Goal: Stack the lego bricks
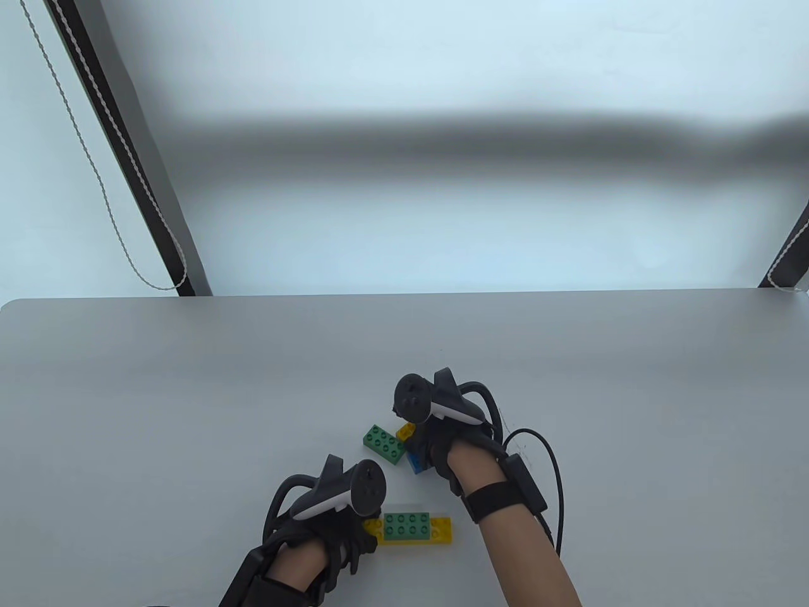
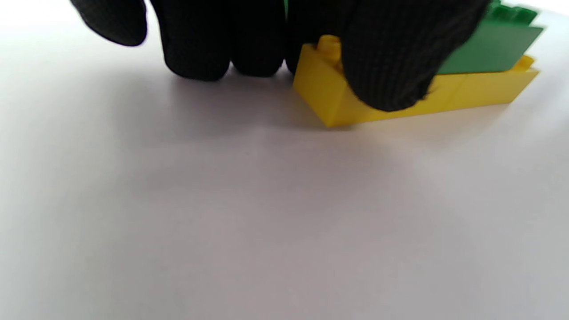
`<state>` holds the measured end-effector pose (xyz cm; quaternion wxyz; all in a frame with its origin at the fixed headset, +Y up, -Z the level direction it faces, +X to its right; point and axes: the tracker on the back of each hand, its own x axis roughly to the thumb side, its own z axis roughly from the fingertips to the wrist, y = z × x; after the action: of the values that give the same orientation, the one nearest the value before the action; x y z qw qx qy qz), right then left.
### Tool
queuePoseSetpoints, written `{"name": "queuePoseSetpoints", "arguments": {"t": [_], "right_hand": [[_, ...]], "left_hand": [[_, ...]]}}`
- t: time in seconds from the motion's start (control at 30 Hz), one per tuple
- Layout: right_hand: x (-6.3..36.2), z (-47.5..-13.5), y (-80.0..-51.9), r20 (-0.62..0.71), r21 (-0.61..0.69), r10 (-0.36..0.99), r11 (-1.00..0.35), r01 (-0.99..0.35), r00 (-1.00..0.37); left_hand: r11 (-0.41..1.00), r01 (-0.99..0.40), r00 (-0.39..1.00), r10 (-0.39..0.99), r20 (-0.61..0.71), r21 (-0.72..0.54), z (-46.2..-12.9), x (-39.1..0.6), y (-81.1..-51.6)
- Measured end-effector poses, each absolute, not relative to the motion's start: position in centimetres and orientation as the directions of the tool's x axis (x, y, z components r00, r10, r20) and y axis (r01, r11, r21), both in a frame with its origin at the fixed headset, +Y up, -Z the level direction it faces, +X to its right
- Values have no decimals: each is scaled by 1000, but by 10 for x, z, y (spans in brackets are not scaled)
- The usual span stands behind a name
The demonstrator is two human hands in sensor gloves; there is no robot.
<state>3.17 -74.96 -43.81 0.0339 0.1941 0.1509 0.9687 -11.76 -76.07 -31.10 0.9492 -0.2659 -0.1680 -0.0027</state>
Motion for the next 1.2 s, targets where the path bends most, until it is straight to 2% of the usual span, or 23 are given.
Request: {"name": "queuePoseSetpoints", "arguments": {"t": [0.3,0.67,0.97,1.2], "right_hand": [[29,-448,-760,278,401,150,-916,-27,-949],[15,-452,-763,259,423,67,-905,50,-963],[11,-452,-765,298,374,35,-924,83,-954],[13,-450,-765,339,275,11,-957,88,-941]], "left_hand": [[858,94,943,86,320,-506,-311,-118,-761],[858,94,943,86,320,-506,-311,-118,-761],[856,91,943,89,319,-508,-311,-118,-761],[855,90,943,91,319,-510,-312,-118,-761]]}}
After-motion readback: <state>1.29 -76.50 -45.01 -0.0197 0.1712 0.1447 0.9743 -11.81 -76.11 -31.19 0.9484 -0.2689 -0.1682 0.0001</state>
